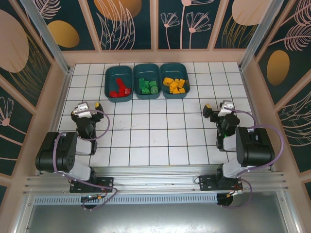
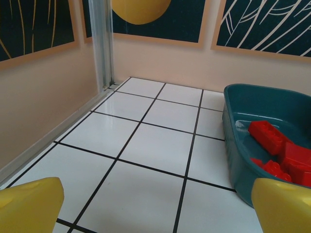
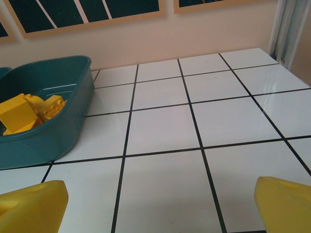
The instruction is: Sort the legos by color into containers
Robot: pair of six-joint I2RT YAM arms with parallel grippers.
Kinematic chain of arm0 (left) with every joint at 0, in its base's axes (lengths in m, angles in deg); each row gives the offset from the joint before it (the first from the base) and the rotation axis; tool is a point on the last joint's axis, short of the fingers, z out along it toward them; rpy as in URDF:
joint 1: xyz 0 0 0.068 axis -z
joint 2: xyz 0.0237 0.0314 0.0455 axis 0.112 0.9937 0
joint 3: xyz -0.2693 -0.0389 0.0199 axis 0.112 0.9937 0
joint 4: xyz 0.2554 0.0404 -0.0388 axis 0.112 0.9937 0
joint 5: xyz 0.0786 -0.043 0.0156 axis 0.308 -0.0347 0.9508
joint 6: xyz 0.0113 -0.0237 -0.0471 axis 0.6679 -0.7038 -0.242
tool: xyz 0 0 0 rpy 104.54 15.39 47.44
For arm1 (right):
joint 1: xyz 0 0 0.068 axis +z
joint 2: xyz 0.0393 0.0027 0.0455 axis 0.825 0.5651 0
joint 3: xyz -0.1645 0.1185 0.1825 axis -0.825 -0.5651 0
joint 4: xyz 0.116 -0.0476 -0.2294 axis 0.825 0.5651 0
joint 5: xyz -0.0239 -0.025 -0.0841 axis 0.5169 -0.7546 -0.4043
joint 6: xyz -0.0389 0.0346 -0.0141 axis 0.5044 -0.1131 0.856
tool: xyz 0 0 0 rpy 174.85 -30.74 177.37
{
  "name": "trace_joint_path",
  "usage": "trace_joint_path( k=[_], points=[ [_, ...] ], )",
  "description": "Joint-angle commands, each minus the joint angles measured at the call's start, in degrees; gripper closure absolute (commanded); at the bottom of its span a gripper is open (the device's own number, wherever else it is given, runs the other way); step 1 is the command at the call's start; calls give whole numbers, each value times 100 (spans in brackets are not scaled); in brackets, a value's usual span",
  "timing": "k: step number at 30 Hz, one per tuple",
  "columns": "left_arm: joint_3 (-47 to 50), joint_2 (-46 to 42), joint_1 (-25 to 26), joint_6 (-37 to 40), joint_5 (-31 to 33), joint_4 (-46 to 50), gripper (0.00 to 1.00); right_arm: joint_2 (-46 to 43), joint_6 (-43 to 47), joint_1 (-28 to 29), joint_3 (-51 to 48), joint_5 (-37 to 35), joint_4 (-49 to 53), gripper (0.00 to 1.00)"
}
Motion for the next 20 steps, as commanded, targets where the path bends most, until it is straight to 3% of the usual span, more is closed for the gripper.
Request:
trace_joint_path(
  k=[1,9,11,12,20],
  points=[
    [-40,-19,-1,45,-21,-49,2,43,-24,51,90,-182,-77,1],
    [-53,-16,4,55,-46,-34,1,41,12,115,65,-299,-100,1],
    [-261,2,4,294,-718,349,1,43,12,116,69,-308,-100,1],
    [-268,2,-8,291,-759,324,1,43,12,120,65,-308,-93,1],
    [-209,-17,-5,301,-750,258,1,43,11,124,65,-311,-95,1]
  ],
)
